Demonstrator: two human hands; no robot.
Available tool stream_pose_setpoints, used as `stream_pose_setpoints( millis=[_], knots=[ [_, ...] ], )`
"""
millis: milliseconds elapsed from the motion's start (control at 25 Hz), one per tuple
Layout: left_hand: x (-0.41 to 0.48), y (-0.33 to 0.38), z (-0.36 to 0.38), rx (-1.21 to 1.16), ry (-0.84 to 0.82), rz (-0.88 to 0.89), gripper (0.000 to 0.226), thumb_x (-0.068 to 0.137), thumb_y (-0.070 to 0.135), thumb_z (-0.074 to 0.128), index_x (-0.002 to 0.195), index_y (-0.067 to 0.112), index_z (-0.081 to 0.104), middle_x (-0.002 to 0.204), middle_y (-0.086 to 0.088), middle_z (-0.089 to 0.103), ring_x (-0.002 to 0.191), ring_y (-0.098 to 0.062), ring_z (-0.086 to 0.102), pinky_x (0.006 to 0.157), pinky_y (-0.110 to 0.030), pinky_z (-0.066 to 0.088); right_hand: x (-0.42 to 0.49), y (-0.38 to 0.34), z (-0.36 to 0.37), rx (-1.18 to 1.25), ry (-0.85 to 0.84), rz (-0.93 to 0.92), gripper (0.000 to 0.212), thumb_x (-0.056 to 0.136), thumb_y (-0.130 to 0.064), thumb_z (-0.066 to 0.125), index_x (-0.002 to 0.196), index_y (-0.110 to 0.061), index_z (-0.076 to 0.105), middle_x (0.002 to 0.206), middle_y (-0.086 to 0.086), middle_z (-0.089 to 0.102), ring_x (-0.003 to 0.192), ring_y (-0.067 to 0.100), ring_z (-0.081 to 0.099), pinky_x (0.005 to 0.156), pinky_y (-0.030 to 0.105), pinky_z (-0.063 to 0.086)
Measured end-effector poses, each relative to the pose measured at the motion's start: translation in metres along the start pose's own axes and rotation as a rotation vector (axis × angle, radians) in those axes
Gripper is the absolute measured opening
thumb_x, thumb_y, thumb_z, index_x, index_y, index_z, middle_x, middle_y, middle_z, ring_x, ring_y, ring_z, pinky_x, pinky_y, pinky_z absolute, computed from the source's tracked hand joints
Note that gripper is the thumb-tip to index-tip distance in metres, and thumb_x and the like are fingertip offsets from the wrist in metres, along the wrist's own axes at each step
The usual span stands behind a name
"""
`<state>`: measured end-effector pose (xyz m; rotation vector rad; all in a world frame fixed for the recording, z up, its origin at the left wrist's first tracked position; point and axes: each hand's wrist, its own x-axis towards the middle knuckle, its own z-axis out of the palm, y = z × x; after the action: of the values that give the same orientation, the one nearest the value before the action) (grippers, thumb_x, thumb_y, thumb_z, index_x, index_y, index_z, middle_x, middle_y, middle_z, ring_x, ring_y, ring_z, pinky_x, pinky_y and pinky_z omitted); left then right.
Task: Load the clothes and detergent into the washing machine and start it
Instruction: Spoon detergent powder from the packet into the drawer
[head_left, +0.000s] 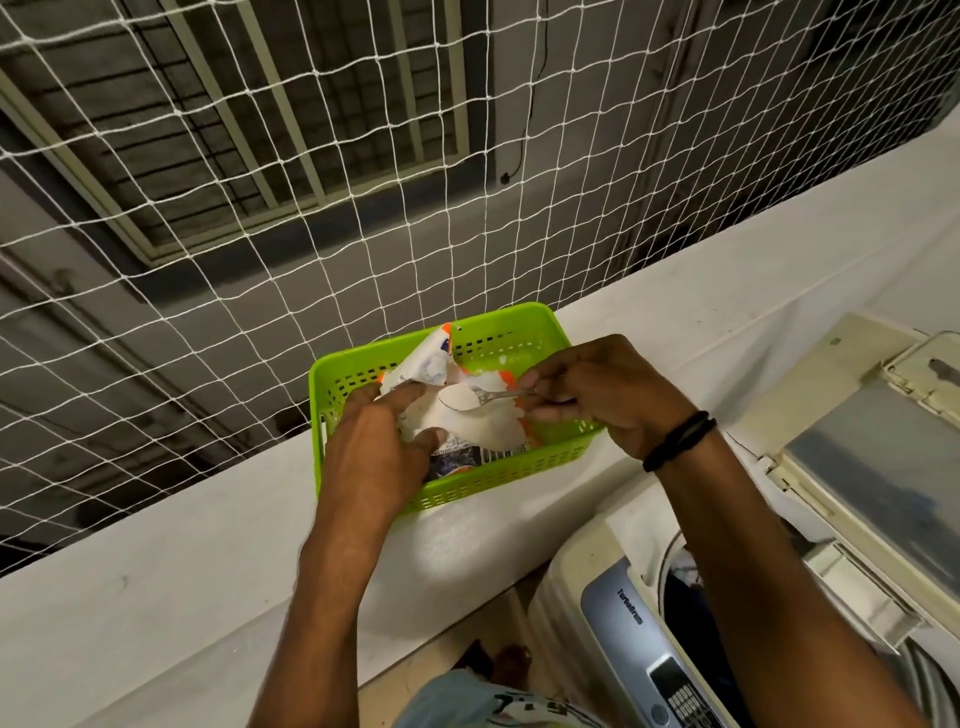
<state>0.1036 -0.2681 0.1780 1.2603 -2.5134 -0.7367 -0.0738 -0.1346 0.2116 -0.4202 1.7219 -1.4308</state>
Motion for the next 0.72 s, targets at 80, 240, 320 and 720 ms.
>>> stream_pose_setpoints(
  millis=[80, 240, 320, 720],
  knots=[
    [-0.001, 0.001, 0.001, -0.013, -0.003, 0.021, 0.054, 0.080, 0.035, 0.076, 0.131, 0.040, 0.058, 0.142, -0.008, 0.047, 0.126, -0.027, 0.050, 0.102, -0.034, 0.042, -0.004, 0.002, -0.005, 0.011, -0.004, 0.008, 0.021, 0.087, 0.018, 0.049, 0.101, 0.018, 0.065, 0.088, 0.026, 0.067, 0.062, 0.019, 0.070, 0.054, 0.020, 0.057],
    [-0.003, 0.002, 0.000, -0.019, 0.022, 0.049, 0.049, 0.082, 0.031, 0.074, 0.128, 0.039, 0.061, 0.139, -0.007, 0.050, 0.127, -0.026, 0.049, 0.104, -0.035, 0.041, -0.012, 0.004, -0.012, 0.028, -0.021, -0.004, 0.018, 0.089, 0.014, 0.052, 0.098, 0.013, 0.068, 0.079, 0.018, 0.068, 0.060, 0.012, 0.071, 0.055, 0.018, 0.056],
    [-0.006, 0.004, -0.001, -0.023, 0.089, 0.087, 0.043, 0.084, 0.021, 0.070, 0.123, 0.038, 0.065, 0.137, -0.007, 0.054, 0.127, -0.025, 0.050, 0.103, -0.033, 0.041, -0.017, 0.005, -0.015, 0.054, -0.030, -0.013, 0.017, 0.089, 0.013, 0.053, 0.098, 0.012, 0.068, 0.077, 0.017, 0.068, 0.061, 0.012, 0.071, 0.056, 0.018, 0.056],
    [-0.022, 0.025, -0.008, -0.296, 0.413, 0.156, 0.043, 0.081, -0.003, 0.056, 0.102, 0.029, 0.075, 0.128, 0.002, 0.061, 0.118, -0.010, 0.056, 0.095, -0.017, 0.040, -0.038, 0.011, -0.042, 0.157, 0.025, -0.050, 0.015, 0.089, 0.012, 0.055, 0.095, 0.010, 0.069, 0.075, 0.016, 0.070, 0.065, 0.016, 0.072, 0.061, 0.021, 0.059]
  ],
)
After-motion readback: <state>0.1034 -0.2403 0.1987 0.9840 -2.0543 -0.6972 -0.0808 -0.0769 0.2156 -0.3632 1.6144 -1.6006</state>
